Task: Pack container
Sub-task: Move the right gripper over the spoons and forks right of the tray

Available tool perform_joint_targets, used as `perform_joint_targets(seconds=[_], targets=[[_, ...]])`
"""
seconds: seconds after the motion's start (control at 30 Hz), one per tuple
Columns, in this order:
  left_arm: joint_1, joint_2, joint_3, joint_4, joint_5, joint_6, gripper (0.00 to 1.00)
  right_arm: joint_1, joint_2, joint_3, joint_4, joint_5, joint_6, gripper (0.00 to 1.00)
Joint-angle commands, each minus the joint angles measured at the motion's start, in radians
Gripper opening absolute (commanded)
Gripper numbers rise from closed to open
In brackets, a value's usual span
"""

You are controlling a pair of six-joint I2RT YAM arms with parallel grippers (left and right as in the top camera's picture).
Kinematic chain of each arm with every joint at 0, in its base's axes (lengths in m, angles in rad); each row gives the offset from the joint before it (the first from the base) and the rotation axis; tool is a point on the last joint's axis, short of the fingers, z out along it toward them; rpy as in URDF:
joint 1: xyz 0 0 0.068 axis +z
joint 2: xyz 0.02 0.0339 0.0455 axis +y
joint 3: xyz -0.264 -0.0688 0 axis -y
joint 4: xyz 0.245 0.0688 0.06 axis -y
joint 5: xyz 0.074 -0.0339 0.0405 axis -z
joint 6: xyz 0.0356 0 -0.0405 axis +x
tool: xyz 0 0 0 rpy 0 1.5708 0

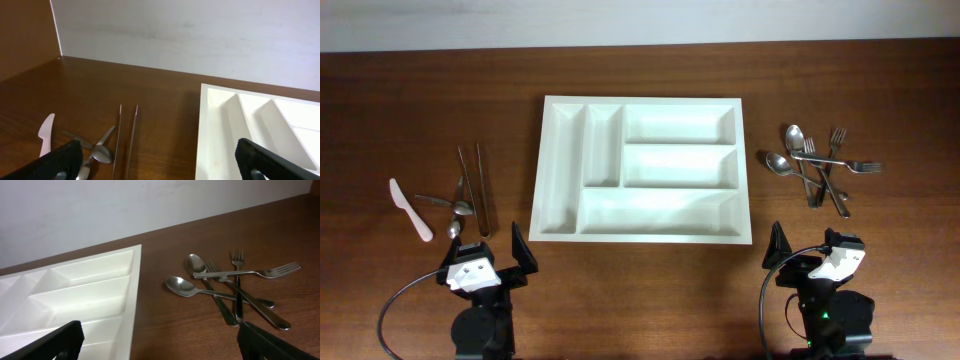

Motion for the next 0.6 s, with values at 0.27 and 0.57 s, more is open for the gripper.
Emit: perform_joint_targets(seconds=[0.27, 0.57], targets=[[-0.004, -0.010, -0.008, -0.003, 0.014, 0.013, 0.99, 0.006, -0.010, -0.008, 0.002, 0.001, 0.008, 0.99], [-0.004, 0.056, 0.002, -0.016, 0.040, 0.012, 0.99, 0.006, 0.012, 0.031, -0.034, -0.146, 0.008, 0.99]])
